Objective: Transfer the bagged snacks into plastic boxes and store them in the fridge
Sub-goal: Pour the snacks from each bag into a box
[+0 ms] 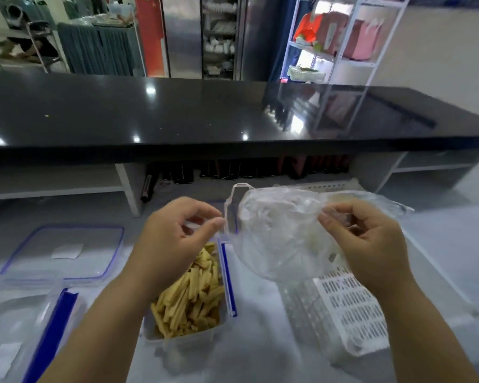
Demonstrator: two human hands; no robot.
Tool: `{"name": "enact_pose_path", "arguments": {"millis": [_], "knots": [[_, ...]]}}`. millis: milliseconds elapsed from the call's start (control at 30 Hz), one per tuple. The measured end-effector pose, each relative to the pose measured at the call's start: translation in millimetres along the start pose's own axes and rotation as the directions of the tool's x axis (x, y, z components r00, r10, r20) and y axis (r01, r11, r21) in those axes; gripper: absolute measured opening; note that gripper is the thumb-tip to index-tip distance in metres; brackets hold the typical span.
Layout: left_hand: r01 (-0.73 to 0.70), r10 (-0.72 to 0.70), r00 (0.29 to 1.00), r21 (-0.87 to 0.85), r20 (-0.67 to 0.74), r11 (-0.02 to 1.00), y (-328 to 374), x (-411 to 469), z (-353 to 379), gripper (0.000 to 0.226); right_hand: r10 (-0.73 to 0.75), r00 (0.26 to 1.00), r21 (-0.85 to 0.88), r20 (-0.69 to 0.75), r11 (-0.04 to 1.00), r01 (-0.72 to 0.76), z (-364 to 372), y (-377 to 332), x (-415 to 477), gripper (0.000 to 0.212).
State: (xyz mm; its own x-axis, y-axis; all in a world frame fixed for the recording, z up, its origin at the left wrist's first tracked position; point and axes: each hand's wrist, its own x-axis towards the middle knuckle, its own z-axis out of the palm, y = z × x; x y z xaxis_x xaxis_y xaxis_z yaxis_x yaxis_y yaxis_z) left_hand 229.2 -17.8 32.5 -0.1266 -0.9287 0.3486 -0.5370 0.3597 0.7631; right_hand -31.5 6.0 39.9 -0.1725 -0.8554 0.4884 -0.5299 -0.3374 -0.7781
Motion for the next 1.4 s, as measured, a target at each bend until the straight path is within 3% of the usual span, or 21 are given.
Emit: {"name": "enact_pose_path", "arguments": {"millis": [233, 433, 533, 633, 833, 1000, 1133, 1233, 1333, 1400], "knots": [[0.011, -0.042, 0.944, 0.095, 0.327, 0.995, 29.3, 7.8, 89.3, 0.004, 0.272, 0.962, -0.188, 0.008, 0.945, -0.266, -101.6, 52.3, -18.3, 0.011], [0.041, -0.069, 0.917, 0.079, 0.392, 0.996, 51.8, 9.7, 144.2, 0.01, 0.459, 0.889, -0.331, 0.013, 0.841, -0.429, -144.7, 94.2, -18.4, 0.007], [0.063, -0.095, 0.916, 0.096, 0.389, 0.993, 57.0, 11.3, 160.5, 0.009, 0.551, 0.829, -0.468, 0.1, 0.761, -0.449, -147.4, 113.4, -14.0, 0.008], [0.09, -0.124, 0.923, 0.11, 0.365, 0.99, 62.0, 14.4, 173.7, 0.009, 0.616, 0.755, -0.58, 0.225, 0.707, -0.405, -147.8, 127.1, -8.8, 0.02], [0.16, -0.187, 0.94, 0.117, 0.285, 0.98, 67.3, 20.9, 185.9, 0.006, 0.616, 0.706, -0.677, 0.349, 0.687, -0.264, -153.2, 132.1, 11.6, 0.041], [0.175, -0.194, 0.966, 0.118, 0.172, 0.977, 68.4, 27.7, 191.1, 0.009, 0.527, 0.781, -0.632, 0.335, 0.741, -0.229, -169.3, 128.5, 39.0, 0.042], [0.094, -0.075, 0.987, 0.127, -0.146, 0.987, 72.4, 37.4, 194.8, 0.01, 0.38, 0.899, -0.508, 0.218, 0.831, -0.228, -160.6, 125.0, 63.4, 0.03], [0.072, -0.007, 0.953, 0.203, -0.302, 0.977, 81.7, 51.5, 198.0, 0.015, 0.358, 0.919, -0.545, 0.165, 0.81, -0.218, -142.0, 132.3, 81.4, 0.035], [0.082, 0.001, 0.962, 0.291, -0.273, 0.953, 93.7, 66.7, 203.5, 0.026, 0.443, 0.871, -0.639, 0.212, 0.737, -0.219, -125.2, 140.8, 94.2, 0.038], [0.182, -0.12, 0.976, 0.386, -0.179, 0.904, 93.6, 77.5, 209.9, 0.034, 0.48, 0.843, -0.662, 0.242, 0.717, -0.218, -116.8, 145.5, 100.0, 0.037]]}}
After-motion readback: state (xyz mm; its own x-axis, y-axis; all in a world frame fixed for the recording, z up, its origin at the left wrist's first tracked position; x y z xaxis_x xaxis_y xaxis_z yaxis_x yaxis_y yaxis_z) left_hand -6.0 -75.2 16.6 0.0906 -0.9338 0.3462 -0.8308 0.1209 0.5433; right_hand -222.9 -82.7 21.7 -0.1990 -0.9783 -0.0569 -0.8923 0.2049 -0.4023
